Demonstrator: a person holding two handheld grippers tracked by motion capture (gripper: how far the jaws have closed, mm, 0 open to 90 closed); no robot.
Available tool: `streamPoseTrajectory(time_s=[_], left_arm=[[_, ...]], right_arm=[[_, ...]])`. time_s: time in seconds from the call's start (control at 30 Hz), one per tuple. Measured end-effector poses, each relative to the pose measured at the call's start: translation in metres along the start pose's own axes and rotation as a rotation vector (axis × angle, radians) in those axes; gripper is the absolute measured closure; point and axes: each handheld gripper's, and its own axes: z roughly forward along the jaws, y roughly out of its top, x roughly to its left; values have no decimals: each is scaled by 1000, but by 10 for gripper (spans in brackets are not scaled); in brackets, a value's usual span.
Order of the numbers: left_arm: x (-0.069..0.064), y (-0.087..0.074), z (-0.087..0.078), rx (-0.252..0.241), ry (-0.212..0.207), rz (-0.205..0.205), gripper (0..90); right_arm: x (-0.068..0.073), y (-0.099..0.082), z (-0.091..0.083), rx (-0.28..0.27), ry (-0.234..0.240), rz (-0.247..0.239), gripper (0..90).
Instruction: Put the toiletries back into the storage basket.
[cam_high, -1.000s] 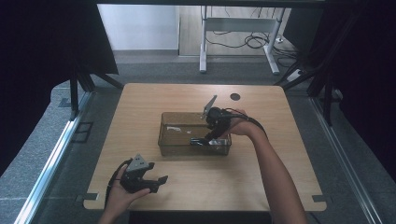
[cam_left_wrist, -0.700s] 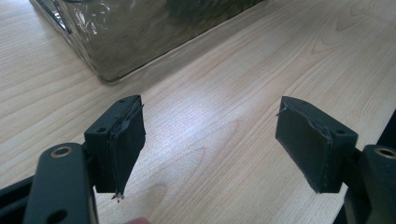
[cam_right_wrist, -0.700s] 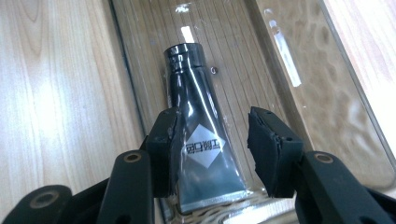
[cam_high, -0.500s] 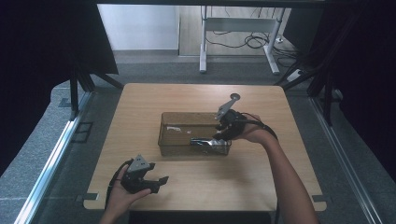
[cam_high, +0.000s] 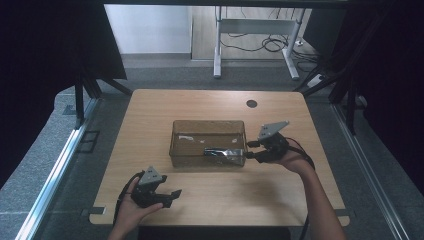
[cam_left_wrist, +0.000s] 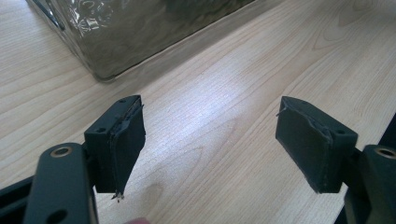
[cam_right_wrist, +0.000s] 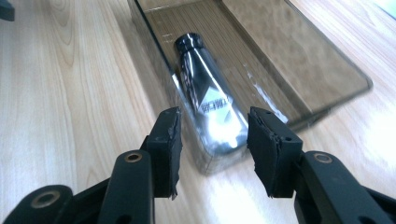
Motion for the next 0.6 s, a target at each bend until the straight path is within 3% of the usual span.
streamPoseTrajectory(time_s=[0.1, 0.27, 0.47, 0.6], left_arm=[[-1, 0, 1, 1, 2, -4, 244], [-2, 0, 1, 1, 5, -1, 244], [-2, 0, 3, 9, 5, 4, 244], [-2, 0, 2, 6, 6, 1, 244]], right_arm=[[7, -25, -9, -39, -29, 29, 543], [20, -50, -14, -65, -59, 49, 534], [22, -58, -14, -65, -74, 57, 516], [27, -62, -13, -71, -122, 72, 462]])
